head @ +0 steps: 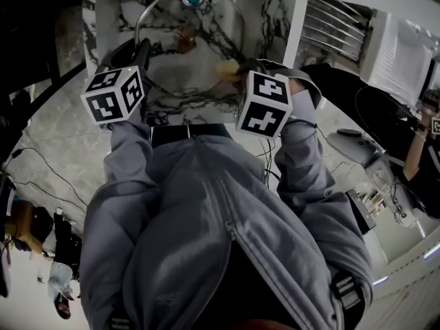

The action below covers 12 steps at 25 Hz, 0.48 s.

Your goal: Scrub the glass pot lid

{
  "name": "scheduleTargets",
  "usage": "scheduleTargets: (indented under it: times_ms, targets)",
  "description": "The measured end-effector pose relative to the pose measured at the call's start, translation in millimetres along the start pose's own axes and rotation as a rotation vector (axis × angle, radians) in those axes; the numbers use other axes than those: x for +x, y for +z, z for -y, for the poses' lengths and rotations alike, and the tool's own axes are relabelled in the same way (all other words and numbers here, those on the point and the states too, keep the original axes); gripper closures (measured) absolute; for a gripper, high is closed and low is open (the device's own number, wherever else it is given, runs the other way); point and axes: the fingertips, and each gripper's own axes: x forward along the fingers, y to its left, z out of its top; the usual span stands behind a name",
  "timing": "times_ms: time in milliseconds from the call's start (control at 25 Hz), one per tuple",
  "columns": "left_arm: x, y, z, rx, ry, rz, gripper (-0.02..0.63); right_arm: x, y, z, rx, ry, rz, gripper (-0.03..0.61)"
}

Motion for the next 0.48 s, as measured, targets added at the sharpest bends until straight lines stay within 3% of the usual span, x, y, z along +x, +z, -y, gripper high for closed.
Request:
scheduleTargets:
  times_ms: [480]
  targets:
    - [-1, 4, 2, 0.009, 0.017, -0.049, 0.518, -103, -19, 113, 0.145, -0.406, 0.13, 0.526]
